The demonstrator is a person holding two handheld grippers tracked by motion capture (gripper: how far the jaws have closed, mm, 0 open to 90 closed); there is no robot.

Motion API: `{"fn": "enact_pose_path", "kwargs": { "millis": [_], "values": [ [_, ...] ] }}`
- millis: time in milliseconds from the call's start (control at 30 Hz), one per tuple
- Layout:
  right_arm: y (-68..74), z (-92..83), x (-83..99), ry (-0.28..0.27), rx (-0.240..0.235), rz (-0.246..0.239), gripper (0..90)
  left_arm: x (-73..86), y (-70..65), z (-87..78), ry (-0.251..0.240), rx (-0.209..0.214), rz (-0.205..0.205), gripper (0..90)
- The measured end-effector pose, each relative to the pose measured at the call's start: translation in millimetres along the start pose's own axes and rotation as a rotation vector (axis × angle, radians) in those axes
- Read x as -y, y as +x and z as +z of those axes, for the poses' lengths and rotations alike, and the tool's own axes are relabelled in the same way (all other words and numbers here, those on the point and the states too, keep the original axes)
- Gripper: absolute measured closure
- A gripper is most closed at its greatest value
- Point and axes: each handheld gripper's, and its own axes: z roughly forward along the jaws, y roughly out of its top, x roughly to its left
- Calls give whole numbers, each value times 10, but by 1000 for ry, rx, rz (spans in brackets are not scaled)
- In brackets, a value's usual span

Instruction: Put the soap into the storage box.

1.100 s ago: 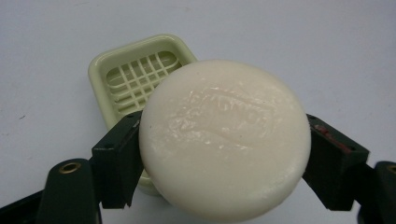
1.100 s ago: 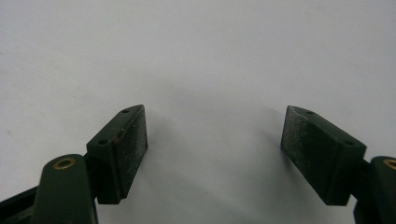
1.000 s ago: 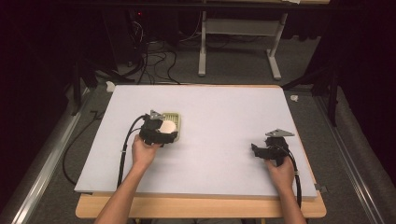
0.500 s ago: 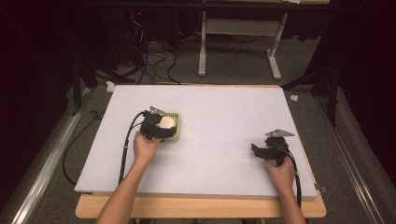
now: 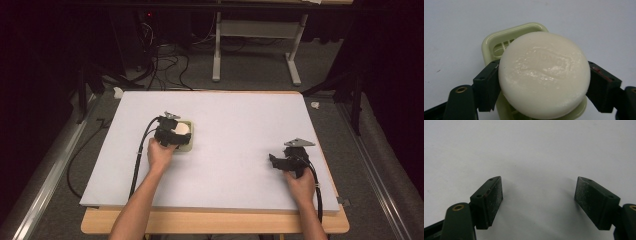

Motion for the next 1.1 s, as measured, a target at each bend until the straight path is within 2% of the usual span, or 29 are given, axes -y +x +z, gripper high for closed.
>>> {"fn": "enact_pose_path", "kwargs": {
  "millis": [200,367,500,567,633,700,900,1100],
  "values": [
    [-3,1,0,-1,-1,-2,230,9,14,20,12,-11,1,239],
    [1,-1,1,0,1,1,230,9,20,30,16,4,-8,238],
    [2,-1,1,-1,2,0,230,18,11,49,23,4,2,237],
    [3,-1,1,-1,2,0,230,18,18,36,6,-12,-7,235],
    [2,-1,1,0,2,0,230,5,29,-11,-34,-6,-23,241],
    [2,-1,0,0,2,1,229,-10,26,-44,-48,-9,-18,244],
    [2,0,0,0,2,1,229,-8,47,-85,-41,-17,-1,216],
    [4,-1,1,0,3,0,228,-13,74,-173,-65,-12,-6,204]
  ]
}}
